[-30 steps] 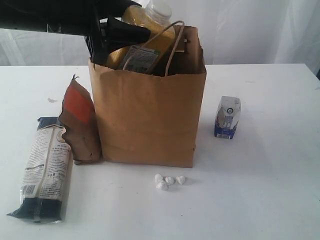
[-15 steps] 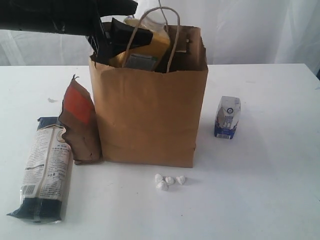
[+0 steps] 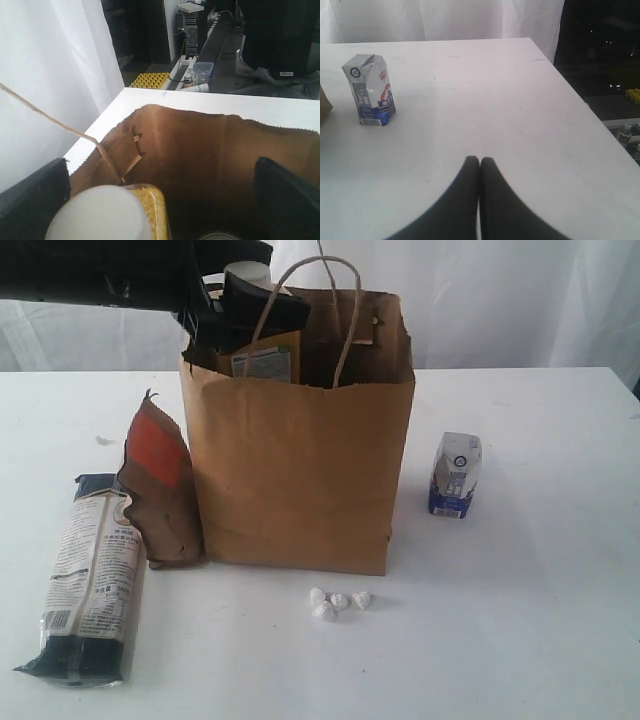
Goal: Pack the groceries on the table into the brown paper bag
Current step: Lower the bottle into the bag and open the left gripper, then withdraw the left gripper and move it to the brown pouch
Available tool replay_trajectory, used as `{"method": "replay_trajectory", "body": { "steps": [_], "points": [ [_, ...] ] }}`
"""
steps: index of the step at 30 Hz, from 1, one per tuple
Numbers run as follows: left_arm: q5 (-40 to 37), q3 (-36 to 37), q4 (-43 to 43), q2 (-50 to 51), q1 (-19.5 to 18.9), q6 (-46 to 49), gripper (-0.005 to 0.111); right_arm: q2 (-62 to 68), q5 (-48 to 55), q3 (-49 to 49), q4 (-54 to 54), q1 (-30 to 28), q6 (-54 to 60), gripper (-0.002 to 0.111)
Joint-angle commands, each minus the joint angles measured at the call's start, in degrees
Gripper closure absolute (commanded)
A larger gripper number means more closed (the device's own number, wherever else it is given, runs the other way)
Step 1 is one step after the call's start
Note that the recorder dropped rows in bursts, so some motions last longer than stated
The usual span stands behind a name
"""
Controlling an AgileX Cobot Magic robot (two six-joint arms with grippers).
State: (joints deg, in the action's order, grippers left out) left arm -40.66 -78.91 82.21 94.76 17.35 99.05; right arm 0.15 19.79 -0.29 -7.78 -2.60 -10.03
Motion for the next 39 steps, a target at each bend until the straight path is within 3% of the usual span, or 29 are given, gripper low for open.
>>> {"method": "replay_trajectory", "body": {
  "steps": [1,6,15,23,27,32,39],
  "points": [
    [-1.3,-0.4,1.2,-0.4,0.0,-0.5,0.010,-0.1,-0.5,0.3,-0.3,0.2,-0.3,0.108],
    [-0.9,-0.5,1.2,-1.8,0.0,-0.2,0.010,-0.1,-0.5,0.3,-0.3,0.2,-0.3,0.108],
    [6.7,-0.5,1.0,-8.7,0.0,-0.2,0.010,-0.1,-0.5,0.3,-0.3,0.2,-0.3,0.108],
    [12.6,-0.5,-4.2,-17.6,0.0,-1.2,0.010,-0.1,-0.5,0.3,-0.3,0.2,-0.3,0.108],
    [16.9,-0.5,-14.3,-21.2,0.0,-10.3,0.010,-0.1,-0.5,0.3,-0.3,0.2,-0.3,0.108],
    [19.5,-0.5,-36.6,-23.9,0.0,-34.6,0.010,-0.1,-0.5,0.3,-0.3,0.2,-0.3,0.108],
    [9.8,-0.1,-71.2,-24.0,0.0,-69.9,0.010,-0.1,-0.5,0.3,-0.3,0.2,-0.3,0.108]
  ]
}}
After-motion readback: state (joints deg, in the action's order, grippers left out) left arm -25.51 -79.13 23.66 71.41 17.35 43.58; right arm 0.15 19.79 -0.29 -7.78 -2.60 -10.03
